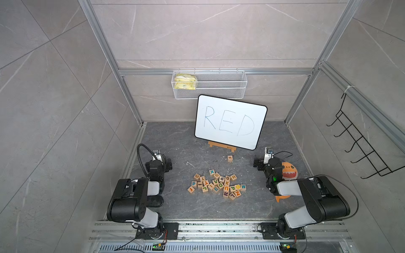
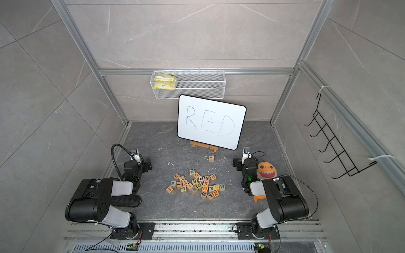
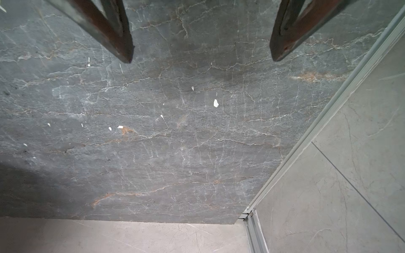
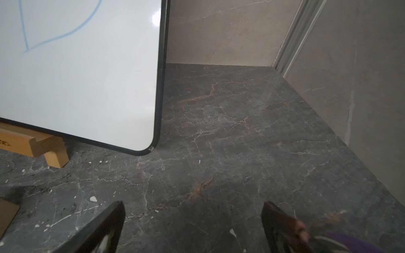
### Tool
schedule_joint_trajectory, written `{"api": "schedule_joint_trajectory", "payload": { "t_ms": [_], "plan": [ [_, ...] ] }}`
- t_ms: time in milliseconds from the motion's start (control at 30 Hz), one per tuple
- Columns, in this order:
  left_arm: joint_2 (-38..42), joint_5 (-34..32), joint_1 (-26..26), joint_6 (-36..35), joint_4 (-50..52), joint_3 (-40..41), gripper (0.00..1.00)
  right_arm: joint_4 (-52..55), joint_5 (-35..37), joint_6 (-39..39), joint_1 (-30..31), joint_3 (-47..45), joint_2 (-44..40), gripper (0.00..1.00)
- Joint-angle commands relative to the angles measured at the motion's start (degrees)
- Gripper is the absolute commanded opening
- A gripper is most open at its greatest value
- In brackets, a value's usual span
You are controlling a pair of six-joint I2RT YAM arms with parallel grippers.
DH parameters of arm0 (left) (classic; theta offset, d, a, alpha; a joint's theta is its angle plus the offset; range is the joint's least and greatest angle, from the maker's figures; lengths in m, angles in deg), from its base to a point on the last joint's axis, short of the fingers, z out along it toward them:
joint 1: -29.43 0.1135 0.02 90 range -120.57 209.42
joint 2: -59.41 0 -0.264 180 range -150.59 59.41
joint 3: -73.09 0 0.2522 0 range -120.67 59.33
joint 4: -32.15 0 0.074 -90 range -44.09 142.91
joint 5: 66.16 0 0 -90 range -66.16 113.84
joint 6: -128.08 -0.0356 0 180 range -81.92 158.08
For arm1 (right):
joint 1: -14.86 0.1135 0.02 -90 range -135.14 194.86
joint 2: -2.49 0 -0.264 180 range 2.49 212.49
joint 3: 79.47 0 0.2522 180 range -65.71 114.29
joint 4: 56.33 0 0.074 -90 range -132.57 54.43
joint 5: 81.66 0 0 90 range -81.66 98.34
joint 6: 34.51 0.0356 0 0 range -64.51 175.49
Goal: Assemble the uppercase word "red" with letter blocks
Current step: Move the letter block to the center of the board.
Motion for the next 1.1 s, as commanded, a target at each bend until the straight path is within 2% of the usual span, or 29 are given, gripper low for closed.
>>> {"api": "schedule_joint_trajectory", "payload": {
  "t_ms": [0, 733, 833, 900, 967, 1033, 1067],
  "plan": [
    [0.1, 0.78, 0.49, -0.71, -1.28, -1.52, 1.0, -0.02, -0.46, -0.14, -0.3, 1.05, 0.14, 1.0],
    [0.28, 4.17, 1.99, -0.12, 0.47, -2.26, 1.0, 0.07, -0.55, -0.14, -0.42, 1.1, 0.14, 1.0],
    [0.27, 4.29, 2.07, -0.11, 0.33, -2.19, 1.0, -0.31, 1.2, -0.48, -0.19, 0.86, -0.84, 1.0],
    [1.29, 2.84, 2.07, 0.02, 0.55, -2.38, 1.0, 2.4, 4.73, 0.24, 0.26, -0.14, -6.09, 1.0],
    [7.55, 4.04, 1.97, -0.58, 8.88, -3.86, 1.0, 10.71, 7.52, 2.7, 0.34, -0.54, -13.73, 1.0],
    [16.7, 3.61, 1.81, 1.43, 17.97, -4.91, 1.0, 24.77, 13.51, 11.63, 0.32, 2.05, -21.83, 1.0],
    [21.78, 1.06, 1.87, 6.77, 22.01, -5.2, 1.0, 35.63, 18.36, 18.79, 0.3, 4.28, -24.98, 1.0]
  ]
}}
